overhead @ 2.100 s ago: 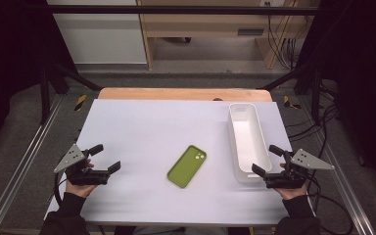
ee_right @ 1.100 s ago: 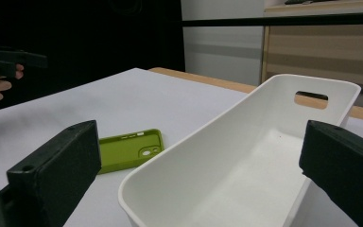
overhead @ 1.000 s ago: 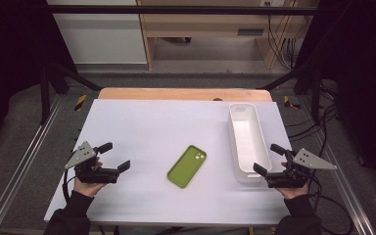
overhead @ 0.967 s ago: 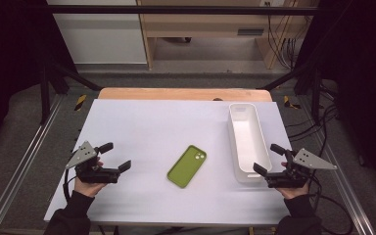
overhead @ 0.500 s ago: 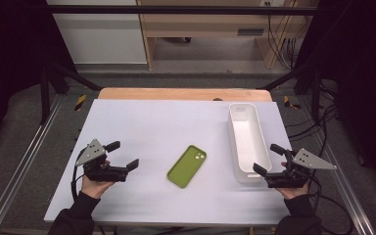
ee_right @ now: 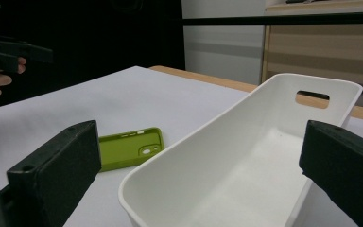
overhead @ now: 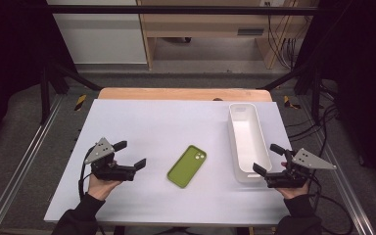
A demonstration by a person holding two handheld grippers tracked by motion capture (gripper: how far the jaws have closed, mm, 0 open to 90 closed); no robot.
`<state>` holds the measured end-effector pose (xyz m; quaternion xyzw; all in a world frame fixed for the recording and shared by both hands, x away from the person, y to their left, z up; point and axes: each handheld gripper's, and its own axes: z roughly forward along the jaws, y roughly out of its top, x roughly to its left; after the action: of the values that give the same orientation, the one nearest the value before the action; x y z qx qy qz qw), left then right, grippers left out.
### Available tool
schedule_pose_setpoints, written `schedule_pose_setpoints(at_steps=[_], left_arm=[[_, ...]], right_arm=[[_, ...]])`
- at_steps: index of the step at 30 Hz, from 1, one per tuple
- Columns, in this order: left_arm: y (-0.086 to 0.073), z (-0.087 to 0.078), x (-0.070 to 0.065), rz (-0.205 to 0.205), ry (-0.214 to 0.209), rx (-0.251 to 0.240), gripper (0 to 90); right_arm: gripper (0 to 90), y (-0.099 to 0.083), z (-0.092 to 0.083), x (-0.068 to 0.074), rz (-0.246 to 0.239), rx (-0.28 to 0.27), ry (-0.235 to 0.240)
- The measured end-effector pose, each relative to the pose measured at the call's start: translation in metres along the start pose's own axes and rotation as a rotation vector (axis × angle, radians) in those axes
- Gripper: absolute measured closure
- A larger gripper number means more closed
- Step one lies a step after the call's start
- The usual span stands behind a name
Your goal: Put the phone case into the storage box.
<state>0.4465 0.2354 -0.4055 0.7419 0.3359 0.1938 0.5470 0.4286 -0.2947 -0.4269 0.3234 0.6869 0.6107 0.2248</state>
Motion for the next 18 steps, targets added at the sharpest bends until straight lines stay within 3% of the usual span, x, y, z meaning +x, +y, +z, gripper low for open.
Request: schedule_pose_setpoints(at_steps=[18], left_arm=[[0.021, 0.008, -0.016, 0.034, -0.027, 0.027, 0.7]], right_arm=[[0.1, -0.001, 0.0, 0.0, 0.001, 0.02, -0.008]])
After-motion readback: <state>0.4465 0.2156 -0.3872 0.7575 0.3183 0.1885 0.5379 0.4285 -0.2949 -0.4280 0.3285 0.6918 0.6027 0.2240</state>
